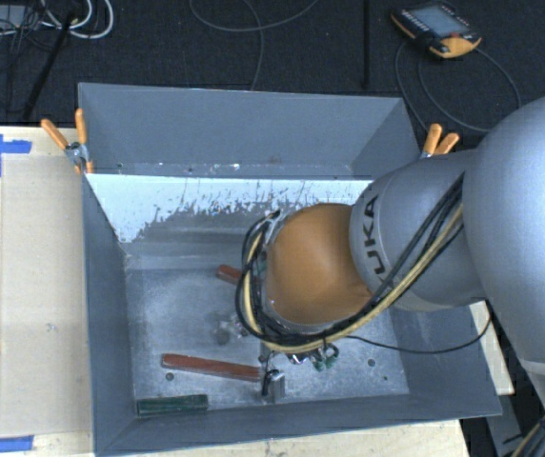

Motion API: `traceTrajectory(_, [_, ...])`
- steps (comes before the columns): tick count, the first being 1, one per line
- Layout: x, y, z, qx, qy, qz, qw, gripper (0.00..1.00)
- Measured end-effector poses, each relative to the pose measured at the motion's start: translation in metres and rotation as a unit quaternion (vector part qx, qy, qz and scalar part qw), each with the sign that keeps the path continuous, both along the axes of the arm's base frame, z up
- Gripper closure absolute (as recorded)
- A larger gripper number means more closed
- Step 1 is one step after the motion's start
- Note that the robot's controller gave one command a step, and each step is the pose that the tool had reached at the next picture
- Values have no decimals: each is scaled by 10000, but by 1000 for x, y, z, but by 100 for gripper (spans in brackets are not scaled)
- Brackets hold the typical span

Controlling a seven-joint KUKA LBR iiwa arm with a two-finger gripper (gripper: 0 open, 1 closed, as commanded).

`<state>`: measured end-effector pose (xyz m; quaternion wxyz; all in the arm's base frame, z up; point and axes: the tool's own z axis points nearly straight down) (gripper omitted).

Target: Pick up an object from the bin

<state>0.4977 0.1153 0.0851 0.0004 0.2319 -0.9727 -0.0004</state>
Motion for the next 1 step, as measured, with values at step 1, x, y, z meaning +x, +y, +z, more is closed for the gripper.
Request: traceTrajectory(1, [-21,11,-15,7,-26,-6,10000,100])
